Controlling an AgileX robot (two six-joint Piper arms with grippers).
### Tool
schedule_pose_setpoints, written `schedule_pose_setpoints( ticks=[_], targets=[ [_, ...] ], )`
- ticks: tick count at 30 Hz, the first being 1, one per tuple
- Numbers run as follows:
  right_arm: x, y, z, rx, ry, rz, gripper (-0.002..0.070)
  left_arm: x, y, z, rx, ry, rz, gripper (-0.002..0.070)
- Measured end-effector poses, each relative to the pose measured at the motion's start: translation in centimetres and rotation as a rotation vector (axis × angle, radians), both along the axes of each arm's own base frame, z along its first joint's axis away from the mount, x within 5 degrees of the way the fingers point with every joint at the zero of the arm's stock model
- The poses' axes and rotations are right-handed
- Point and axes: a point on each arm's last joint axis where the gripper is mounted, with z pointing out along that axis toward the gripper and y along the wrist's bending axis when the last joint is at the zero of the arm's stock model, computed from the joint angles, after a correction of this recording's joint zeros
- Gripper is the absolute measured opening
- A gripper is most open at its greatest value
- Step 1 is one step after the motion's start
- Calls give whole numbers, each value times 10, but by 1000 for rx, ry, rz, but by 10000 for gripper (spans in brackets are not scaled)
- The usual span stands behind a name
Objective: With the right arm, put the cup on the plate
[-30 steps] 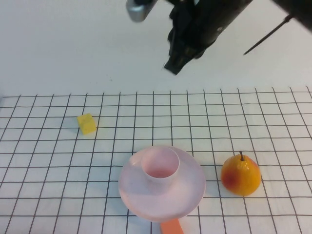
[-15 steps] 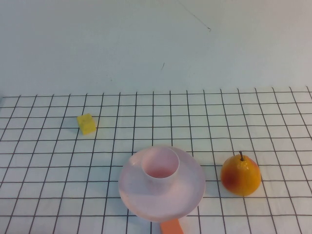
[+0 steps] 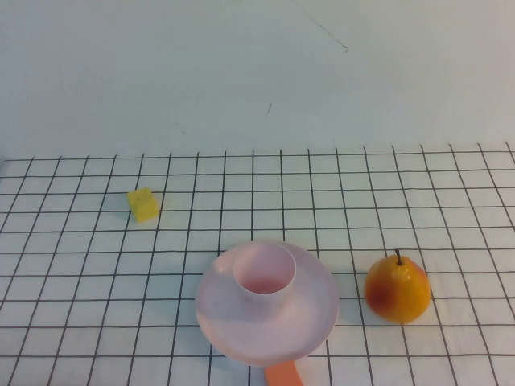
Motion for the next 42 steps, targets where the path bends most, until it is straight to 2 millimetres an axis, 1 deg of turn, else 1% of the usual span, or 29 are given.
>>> schedule_pose_setpoints(
  ticks=[4,8,12,15,17,19,20,22,23,27,28,32,36,39,42],
  targets=[
    [0,0,-6,25,27,-39,-1,0,0,0,0,0,0,-3],
    [2,0,-12,-19,31,-30,-1,0,0,0,0,0,0,-3],
    [0,-3,-10,-14,20,-42,-1,0,0,0,0,0,0,-3],
    [-10,-10,-11,28,-24,-36,-1,0,0,0,0,0,0,-3],
    [-20,-17,-12,76,-108,-8,-1,0,0,0,0,0,0,-3],
    [-33,-30,-16,126,-189,2,-1,0,0,0,0,0,0,-3],
    [-40,-38,-23,143,-225,0,-1,0,0,0,0,0,0,-3],
    [-50,-52,-39,163,-273,-21,-1,0,0,0,0,0,0,-3],
    [-56,-59,-51,176,-288,-40,-1,0,0,0,0,0,0,-3],
    [-76,-84,-105,239,-331,-139,-1,0,0,0,0,0,0,-3],
    [-83,-90,-116,267,-350,-175,-1,0,0,0,0,0,0,-3],
    [-107,-108,-171,354,-426,-328,-1,0,0,0,0,0,0,-3],
    [-128,-118,-227,378,-520,-464,-1,0,0,0,0,0,0,-3],
    [-137,-121,-259,378,-566,-530,-1,0,0,0,0,0,0,-3],
    [-139,-122,-284,375,-553,-556,-1,0,0,0,0,0,0,-3]
  ],
)
